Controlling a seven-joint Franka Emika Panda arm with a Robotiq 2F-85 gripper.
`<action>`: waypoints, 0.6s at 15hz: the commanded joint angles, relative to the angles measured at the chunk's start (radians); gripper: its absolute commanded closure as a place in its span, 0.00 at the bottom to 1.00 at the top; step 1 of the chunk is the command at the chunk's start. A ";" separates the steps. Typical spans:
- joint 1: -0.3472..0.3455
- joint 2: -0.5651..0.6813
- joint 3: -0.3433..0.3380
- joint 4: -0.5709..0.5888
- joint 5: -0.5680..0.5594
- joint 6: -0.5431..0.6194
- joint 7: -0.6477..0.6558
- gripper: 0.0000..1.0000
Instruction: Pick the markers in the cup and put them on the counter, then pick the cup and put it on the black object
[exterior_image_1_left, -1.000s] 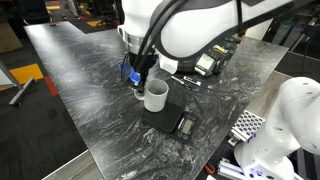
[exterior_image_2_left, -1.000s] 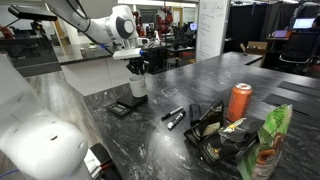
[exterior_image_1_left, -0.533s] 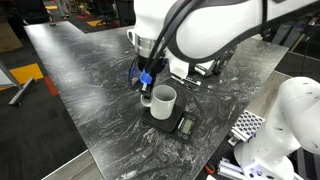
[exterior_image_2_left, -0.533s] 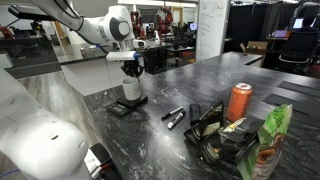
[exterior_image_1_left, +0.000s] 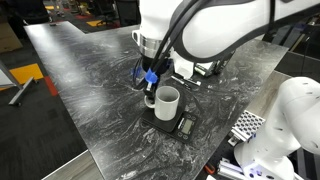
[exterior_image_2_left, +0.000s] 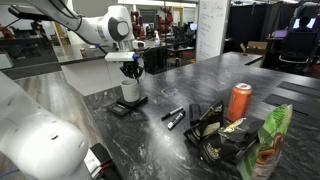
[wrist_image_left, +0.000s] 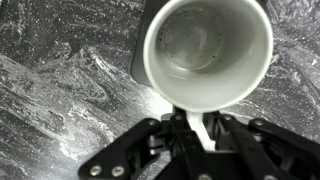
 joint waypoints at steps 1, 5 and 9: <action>0.001 -0.007 -0.015 0.010 0.010 -0.039 -0.033 0.45; -0.005 0.007 -0.023 0.037 -0.011 -0.040 -0.059 0.16; -0.011 0.026 -0.050 0.082 -0.028 -0.011 -0.144 0.00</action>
